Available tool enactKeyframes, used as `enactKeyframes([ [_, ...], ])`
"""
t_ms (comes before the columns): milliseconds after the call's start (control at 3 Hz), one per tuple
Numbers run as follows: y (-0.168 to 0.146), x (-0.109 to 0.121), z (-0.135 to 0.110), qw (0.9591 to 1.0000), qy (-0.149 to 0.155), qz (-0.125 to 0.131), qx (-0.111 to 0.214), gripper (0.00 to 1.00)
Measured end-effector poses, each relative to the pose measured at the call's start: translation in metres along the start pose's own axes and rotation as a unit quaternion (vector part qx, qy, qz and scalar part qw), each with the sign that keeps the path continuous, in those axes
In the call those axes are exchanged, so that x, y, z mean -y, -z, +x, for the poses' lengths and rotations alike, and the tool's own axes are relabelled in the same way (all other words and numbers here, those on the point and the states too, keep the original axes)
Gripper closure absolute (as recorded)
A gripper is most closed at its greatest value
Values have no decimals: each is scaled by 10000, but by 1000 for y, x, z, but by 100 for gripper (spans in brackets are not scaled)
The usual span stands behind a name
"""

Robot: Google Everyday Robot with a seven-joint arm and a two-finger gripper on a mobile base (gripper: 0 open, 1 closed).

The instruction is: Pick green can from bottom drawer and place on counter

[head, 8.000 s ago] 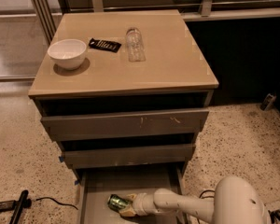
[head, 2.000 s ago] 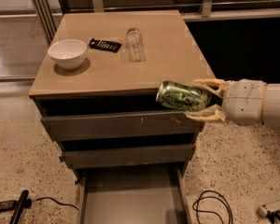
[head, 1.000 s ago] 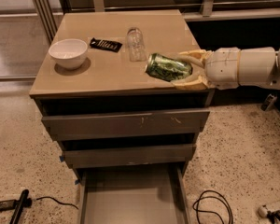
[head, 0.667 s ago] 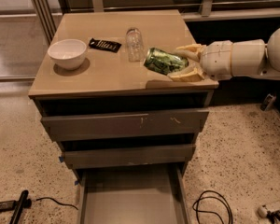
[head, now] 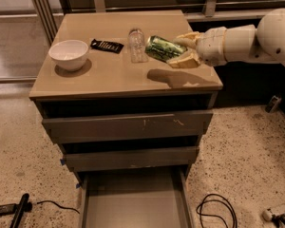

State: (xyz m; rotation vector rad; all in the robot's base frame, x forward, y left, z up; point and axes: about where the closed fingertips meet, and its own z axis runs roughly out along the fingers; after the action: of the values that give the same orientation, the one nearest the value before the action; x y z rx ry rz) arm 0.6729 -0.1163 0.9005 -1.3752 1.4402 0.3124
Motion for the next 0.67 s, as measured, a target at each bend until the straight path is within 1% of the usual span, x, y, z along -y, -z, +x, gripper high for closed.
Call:
enactKeyframes([
  [333,-15,30,4,9991,-70,258,-322,100],
  [667,-15,43,21,9957,-337,512,-692,100],
])
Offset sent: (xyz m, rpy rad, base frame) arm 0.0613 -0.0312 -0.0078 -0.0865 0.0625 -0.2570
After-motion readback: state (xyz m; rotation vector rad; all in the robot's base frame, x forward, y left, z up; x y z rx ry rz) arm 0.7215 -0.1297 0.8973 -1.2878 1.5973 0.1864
